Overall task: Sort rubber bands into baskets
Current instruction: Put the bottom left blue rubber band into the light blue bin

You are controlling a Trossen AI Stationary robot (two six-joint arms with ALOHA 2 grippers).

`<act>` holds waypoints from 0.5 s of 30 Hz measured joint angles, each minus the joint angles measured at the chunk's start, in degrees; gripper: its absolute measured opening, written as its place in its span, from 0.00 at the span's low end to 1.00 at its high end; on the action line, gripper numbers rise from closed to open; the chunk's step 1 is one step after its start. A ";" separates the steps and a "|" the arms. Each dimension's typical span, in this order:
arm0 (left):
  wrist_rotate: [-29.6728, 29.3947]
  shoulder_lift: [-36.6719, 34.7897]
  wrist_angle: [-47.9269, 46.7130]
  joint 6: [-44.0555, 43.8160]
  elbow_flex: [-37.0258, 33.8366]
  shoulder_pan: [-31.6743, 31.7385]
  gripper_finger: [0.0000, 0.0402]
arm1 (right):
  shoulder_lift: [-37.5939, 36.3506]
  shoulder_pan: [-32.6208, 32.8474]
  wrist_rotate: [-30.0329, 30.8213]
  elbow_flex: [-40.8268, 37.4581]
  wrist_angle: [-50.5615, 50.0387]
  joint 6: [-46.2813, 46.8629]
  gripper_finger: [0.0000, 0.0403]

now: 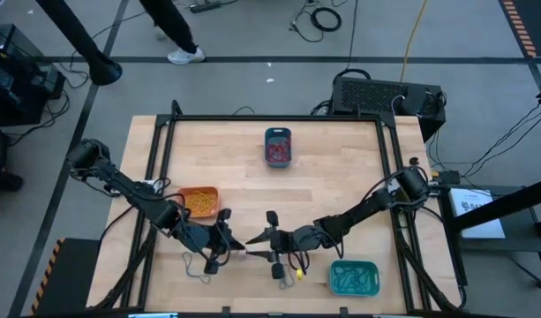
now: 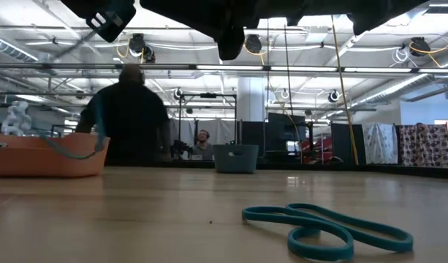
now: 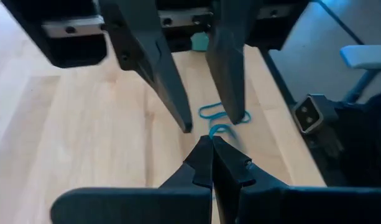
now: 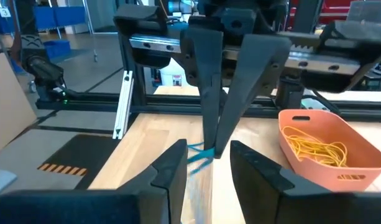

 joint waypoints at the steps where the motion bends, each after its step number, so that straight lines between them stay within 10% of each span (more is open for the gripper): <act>1: -0.71 0.00 0.00 0.00 0.00 0.00 0.00 | 0.00 -0.03 0.02 0.00 -0.22 0.24 0.29; 15: -1.91 -0.02 -0.09 0.02 0.00 0.00 0.00 | 0.00 -0.85 0.15 0.04 -3.17 0.80 0.22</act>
